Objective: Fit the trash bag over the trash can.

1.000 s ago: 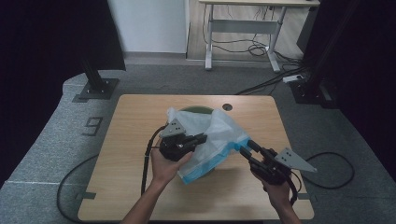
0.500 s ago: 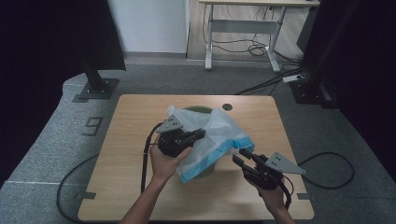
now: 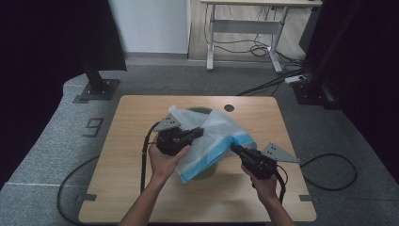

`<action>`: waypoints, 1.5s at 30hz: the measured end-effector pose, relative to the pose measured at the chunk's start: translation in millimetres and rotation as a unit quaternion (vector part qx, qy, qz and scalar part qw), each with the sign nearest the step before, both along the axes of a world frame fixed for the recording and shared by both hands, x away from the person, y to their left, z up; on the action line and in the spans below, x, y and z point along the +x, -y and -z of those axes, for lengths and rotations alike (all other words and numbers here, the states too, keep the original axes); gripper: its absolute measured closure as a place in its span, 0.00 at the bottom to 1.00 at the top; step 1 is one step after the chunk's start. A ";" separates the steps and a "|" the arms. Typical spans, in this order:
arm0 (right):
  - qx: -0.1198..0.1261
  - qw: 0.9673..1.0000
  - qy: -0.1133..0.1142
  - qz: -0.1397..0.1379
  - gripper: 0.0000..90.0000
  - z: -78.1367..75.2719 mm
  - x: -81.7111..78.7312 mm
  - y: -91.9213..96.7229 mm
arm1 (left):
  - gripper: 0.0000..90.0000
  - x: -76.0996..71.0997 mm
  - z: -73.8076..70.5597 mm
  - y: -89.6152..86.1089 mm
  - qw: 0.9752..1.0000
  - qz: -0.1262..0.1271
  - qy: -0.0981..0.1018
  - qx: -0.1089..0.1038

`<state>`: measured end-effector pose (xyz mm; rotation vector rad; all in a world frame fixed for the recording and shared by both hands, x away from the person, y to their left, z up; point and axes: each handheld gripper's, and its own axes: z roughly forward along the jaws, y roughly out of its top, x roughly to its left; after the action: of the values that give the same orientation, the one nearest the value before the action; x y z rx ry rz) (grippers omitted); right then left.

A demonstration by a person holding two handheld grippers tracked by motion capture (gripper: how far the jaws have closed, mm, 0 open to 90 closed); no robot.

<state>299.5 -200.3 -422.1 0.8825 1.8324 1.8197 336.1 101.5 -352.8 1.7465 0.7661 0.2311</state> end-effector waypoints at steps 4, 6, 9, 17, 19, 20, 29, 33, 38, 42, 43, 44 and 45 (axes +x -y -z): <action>-0.002 1.000 0.006 -0.005 0.99 -2.8 -0.4 1.8 | 1.00 2.9 -1.0 -5.5 1.000 -0.003 -0.001 -0.008; -0.005 1.000 0.009 -0.003 0.99 -3.9 -0.7 3.0 | 1.00 4.6 -1.3 -7.7 1.000 -0.007 0.000 -0.008; -0.012 1.000 0.012 0.004 0.99 -5.5 -0.8 5.2 | 1.00 7.5 -2.5 -14.2 1.000 -0.017 0.003 -0.013; -0.015 1.000 0.010 0.015 0.99 -8.1 0.5 13.2 | 1.00 10.3 -6.6 -38.3 0.998 -0.035 0.004 -0.044; -0.018 1.000 0.009 0.017 0.99 -7.3 0.0 16.3 | 1.00 8.2 -7.7 -45.7 0.998 -0.039 0.004 -0.050; -0.019 1.000 0.007 0.018 0.99 -7.0 -0.3 17.5 | 1.00 7.4 -8.0 -49.6 0.998 -0.040 0.005 -0.053; -0.028 0.999 0.002 0.023 0.99 -5.3 -7.5 28.0 | 1.00 2.4 -0.3 -80.4 0.996 -0.057 -0.002 -0.074; -0.029 0.999 0.000 0.023 0.99 -2.8 -10.8 30.8 | 1.00 -1.8 6.5 -89.3 0.995 -0.059 -0.005 -0.075; -0.036 0.999 -0.006 0.013 0.99 2.6 -18.2 31.1 | 1.00 -12.9 16.2 -97.1 0.996 -0.053 -0.008 -0.071; -0.043 0.999 -0.013 0.000 0.99 10.9 -25.4 26.6 | 1.00 -21.2 24.5 -97.6 0.997 -0.049 -0.005 -0.062; -0.045 0.999 -0.014 -0.002 0.99 12.8 -26.5 25.6 | 1.00 -22.3 27.2 -98.1 0.997 -0.052 -0.005 -0.059; -0.049 0.999 -0.018 -0.003 0.99 16.2 -27.6 24.2 | 1.00 -22.5 28.9 -98.9 0.997 -0.053 -0.006 -0.056; -0.051 0.999 -0.019 -0.003 0.99 18.3 -27.9 23.7 | 1.00 -22.5 31.5 -100.0 0.997 -0.055 -0.007 -0.056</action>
<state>271.6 -224.0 -440.5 0.8819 1.9345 1.7064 313.6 201.5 -384.3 1.6043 0.8702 0.2469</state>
